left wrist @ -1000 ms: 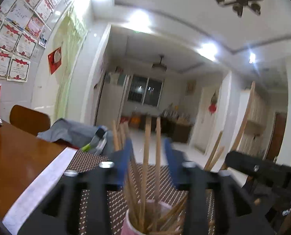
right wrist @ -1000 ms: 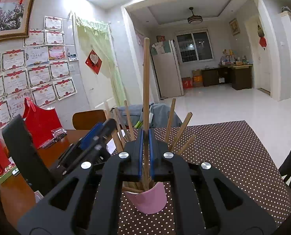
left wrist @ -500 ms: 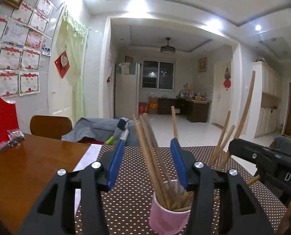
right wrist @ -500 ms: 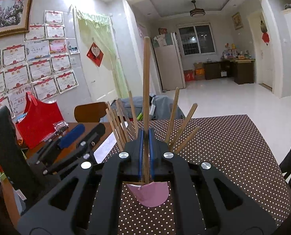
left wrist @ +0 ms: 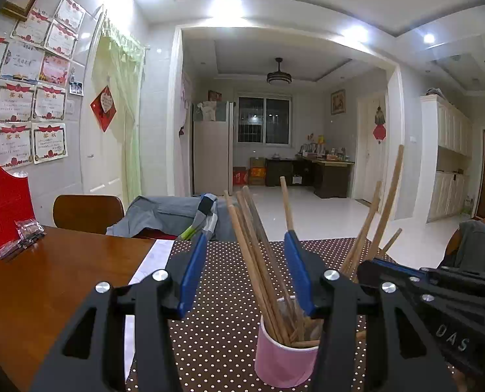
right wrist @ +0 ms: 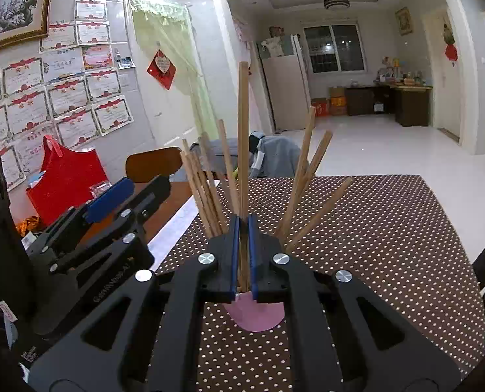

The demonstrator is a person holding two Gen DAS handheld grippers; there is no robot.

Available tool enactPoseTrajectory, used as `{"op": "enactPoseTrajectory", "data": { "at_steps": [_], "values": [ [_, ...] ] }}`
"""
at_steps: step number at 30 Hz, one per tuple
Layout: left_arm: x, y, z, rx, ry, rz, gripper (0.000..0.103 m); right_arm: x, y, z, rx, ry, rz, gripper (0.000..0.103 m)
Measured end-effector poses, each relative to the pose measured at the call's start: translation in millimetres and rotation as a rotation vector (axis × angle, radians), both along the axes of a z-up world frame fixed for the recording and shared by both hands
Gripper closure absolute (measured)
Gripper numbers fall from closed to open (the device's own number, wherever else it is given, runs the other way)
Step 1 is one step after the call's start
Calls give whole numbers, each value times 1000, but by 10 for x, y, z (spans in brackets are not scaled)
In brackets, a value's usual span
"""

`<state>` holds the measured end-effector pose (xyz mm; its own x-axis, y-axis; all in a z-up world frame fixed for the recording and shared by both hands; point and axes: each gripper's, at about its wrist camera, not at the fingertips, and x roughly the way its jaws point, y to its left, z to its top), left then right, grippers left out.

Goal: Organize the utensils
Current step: 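Open both grippers over the cup to drop the chopsticks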

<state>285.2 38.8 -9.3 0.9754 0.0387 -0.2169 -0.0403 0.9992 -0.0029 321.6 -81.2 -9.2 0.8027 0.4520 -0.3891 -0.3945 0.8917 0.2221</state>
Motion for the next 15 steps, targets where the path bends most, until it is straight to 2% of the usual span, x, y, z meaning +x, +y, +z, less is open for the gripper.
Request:
{"op": "enactPoseTrajectory", "data": {
  "at_steps": [15],
  "values": [
    [-16, -23, 19, 0, 1, 0, 54, -80, -58, 29, -4, -20, -36, 96]
  ]
}}
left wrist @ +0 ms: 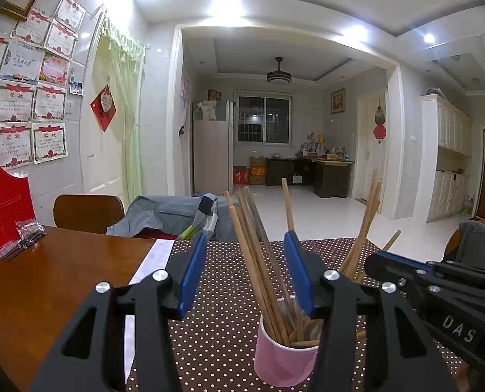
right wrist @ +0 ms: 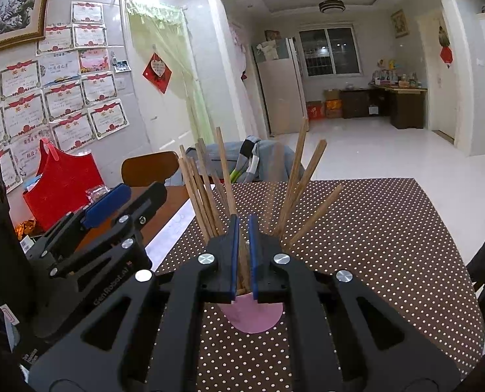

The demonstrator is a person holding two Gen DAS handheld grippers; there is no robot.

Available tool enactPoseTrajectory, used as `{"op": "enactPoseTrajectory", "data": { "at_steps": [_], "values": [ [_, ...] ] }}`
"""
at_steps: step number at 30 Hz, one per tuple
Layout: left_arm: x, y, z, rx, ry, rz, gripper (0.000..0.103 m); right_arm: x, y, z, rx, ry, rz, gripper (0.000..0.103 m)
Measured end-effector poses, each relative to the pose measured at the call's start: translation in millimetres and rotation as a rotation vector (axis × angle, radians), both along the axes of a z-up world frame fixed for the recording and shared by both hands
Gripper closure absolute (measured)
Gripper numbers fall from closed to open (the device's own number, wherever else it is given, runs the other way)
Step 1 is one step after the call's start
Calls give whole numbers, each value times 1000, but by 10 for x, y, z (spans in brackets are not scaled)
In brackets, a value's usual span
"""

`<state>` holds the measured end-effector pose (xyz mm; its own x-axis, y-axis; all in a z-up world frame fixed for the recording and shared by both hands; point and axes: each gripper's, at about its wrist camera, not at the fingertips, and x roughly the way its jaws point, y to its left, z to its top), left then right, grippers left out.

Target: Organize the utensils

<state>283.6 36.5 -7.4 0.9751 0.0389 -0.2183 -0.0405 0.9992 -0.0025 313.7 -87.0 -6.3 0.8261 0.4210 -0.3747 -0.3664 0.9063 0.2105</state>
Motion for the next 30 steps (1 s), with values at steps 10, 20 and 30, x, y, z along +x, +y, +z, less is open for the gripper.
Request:
{"op": "enactPoseTrajectory", "data": {
  "at_steps": [10, 20, 30],
  "values": [
    [-62, -32, 73, 9, -11, 2, 54, -95, -109, 83, 1, -26, -37, 95],
    [-407, -71, 209, 31, -37, -15, 41, -460, -304, 253, 19, -93, -84, 52],
    [-931, -66, 419, 10, -61, -26, 40, -973, -341, 313, -26, -145, -120, 41]
  ]
}}
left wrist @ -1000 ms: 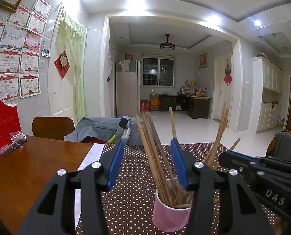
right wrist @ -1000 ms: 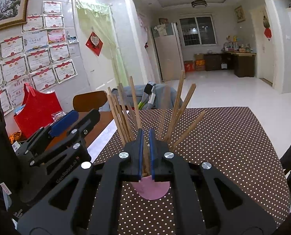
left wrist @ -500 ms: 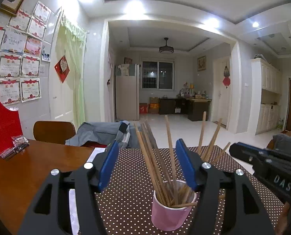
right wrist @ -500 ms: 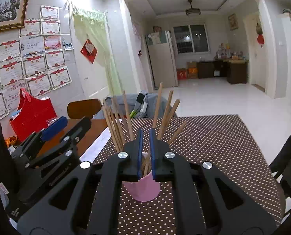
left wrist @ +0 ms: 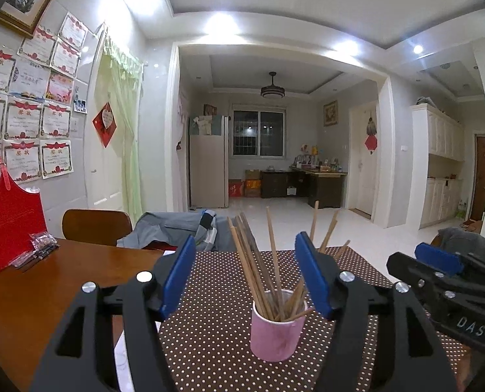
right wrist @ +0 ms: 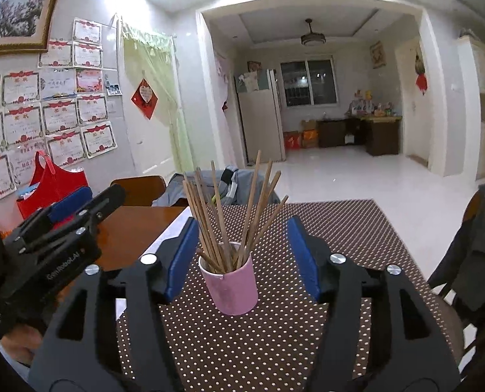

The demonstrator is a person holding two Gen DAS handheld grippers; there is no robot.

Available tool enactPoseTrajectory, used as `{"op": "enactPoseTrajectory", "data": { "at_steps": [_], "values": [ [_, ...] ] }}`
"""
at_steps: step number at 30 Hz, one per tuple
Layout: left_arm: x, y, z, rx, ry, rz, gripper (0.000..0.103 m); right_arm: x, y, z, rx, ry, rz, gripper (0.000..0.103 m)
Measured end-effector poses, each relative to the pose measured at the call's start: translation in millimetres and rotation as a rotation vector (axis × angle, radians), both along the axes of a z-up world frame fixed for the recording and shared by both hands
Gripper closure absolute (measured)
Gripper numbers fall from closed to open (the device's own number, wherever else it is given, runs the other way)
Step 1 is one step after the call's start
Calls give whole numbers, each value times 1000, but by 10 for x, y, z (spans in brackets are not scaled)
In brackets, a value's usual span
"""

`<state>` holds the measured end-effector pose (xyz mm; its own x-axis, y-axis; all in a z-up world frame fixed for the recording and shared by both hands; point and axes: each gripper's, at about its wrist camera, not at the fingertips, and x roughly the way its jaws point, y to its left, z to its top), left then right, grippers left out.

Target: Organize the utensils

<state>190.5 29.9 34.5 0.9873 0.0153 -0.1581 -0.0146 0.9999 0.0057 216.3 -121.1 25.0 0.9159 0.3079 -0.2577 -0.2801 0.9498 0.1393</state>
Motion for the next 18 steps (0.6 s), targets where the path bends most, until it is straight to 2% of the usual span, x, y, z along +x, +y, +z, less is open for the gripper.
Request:
{"op": "enactPoseTrajectory", "data": {
  "at_steps": [5, 9, 12, 18],
  "values": [
    [-186, 29, 106, -11, -9, 3, 40, -210, 109, 193, -63, -66, -10, 32],
    [-222, 81, 164, -34, -2, 1, 37, -241, 219, 271, -120, -66, -28, 24],
    [-184, 68, 223, -12, 23, 5, 34, -190, 270, 331, -142, -39, -39, 22],
    [-221, -2, 332, 47, -7, 29, 33, -167, 250, 450, -120, -49, -56, 16]
  ]
}}
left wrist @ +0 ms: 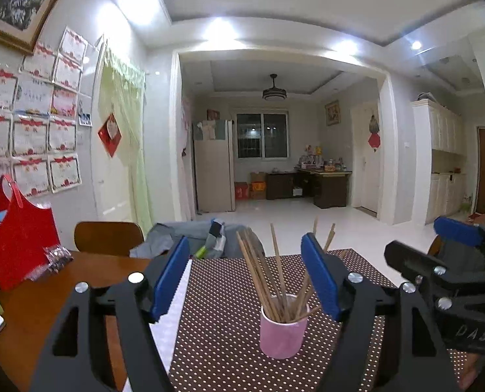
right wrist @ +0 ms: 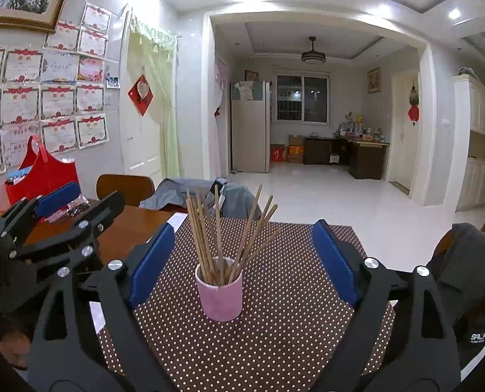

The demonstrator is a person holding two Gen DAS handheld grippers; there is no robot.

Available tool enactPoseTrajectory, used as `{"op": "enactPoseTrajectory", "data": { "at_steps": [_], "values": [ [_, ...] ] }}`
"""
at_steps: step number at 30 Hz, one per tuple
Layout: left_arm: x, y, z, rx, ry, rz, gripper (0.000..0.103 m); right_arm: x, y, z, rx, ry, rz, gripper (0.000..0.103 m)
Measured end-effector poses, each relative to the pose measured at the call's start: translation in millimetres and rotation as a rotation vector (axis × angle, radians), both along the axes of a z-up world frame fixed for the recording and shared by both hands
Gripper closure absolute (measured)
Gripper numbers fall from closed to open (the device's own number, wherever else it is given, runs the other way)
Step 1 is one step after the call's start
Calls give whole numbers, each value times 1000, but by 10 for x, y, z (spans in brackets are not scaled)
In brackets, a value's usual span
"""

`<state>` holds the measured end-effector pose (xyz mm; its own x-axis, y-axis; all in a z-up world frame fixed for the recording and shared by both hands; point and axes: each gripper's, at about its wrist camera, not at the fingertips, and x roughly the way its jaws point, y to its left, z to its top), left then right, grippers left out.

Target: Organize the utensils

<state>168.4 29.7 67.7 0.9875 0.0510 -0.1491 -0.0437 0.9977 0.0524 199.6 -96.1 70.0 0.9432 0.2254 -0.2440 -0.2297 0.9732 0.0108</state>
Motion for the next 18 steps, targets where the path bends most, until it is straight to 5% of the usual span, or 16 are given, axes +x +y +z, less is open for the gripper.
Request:
{"op": "enactPoseTrajectory", "data": {
  "at_steps": [18],
  "values": [
    [-95, 31, 106, 6, -23, -11, 30, -69, -18, 112, -2, -14, 19, 9]
  ]
}}
